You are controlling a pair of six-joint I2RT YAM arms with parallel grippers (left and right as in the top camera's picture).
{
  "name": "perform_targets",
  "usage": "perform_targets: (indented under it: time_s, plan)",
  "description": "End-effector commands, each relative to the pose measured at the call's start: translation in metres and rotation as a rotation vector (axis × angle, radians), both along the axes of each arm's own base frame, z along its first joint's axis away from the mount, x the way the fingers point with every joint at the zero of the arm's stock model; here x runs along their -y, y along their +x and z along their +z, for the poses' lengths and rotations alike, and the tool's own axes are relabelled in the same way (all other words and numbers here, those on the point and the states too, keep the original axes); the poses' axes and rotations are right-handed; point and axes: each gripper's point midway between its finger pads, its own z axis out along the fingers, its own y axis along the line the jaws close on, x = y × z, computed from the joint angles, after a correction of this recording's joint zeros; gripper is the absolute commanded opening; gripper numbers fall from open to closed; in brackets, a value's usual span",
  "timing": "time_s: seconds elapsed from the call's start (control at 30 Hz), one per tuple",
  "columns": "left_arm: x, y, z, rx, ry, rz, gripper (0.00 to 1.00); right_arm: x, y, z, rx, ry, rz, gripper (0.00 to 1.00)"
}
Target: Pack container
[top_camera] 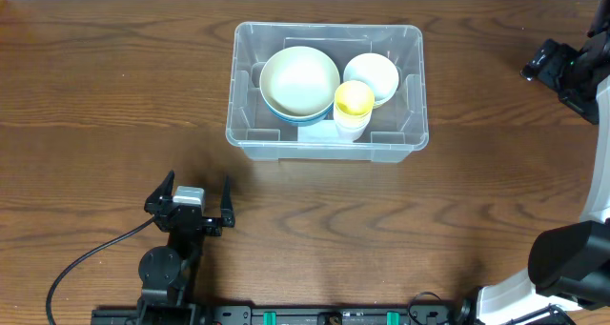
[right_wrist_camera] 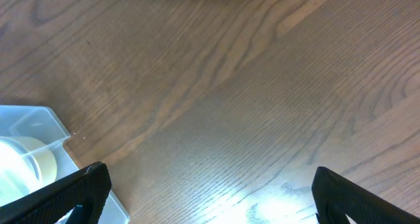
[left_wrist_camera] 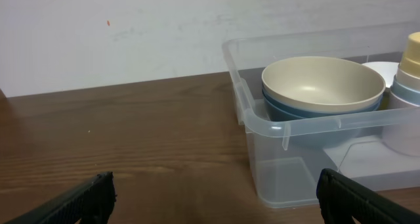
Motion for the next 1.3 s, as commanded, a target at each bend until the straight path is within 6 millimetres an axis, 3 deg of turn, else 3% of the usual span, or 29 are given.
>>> perform_targets:
  time_s: [0.0, 0.2, 0.37, 0.47, 0.67, 0.87, 1.07, 1.27]
  plan:
    - [-0.004, -0.001, -0.015, -0.051, 0.016, 0.018, 0.98, 0.002, 0.000, 0.006, 0.016, -0.010, -0.013, 0.99]
    - [-0.004, -0.001, -0.015, -0.051, 0.016, 0.018, 0.98, 0.002, 0.000, 0.006, 0.015, -0.010, -0.012, 0.99]
    - [-0.004, -0.001, -0.015, -0.051, 0.016, 0.018, 0.98, -0.013, 0.003, 0.013, 0.032, -0.014, 0.024, 0.99]
    - [-0.004, -0.001, -0.015, -0.051, 0.017, 0.018, 0.98, -0.036, 0.002, 0.032, 0.081, -0.025, 0.081, 0.99]
    - [-0.004, -0.001, -0.015, -0.051, 0.016, 0.018, 0.98, -0.108, -0.017, 0.087, 0.232, -0.045, 0.270, 0.99]
    - [-0.004, -0.001, -0.015, -0.051, 0.016, 0.018, 0.98, -0.145, -0.032, 0.117, 0.483, -0.112, 0.373, 0.99]
    - [-0.004, -0.001, -0.015, -0.051, 0.016, 0.018, 0.98, -0.166, -0.041, 0.108, 0.811, -0.127, 0.525, 0.99]
    - [-0.004, -0.001, -0.015, -0.051, 0.017, 0.018, 0.98, -0.167, -0.075, 0.075, 1.007, -0.258, 0.650, 0.99]
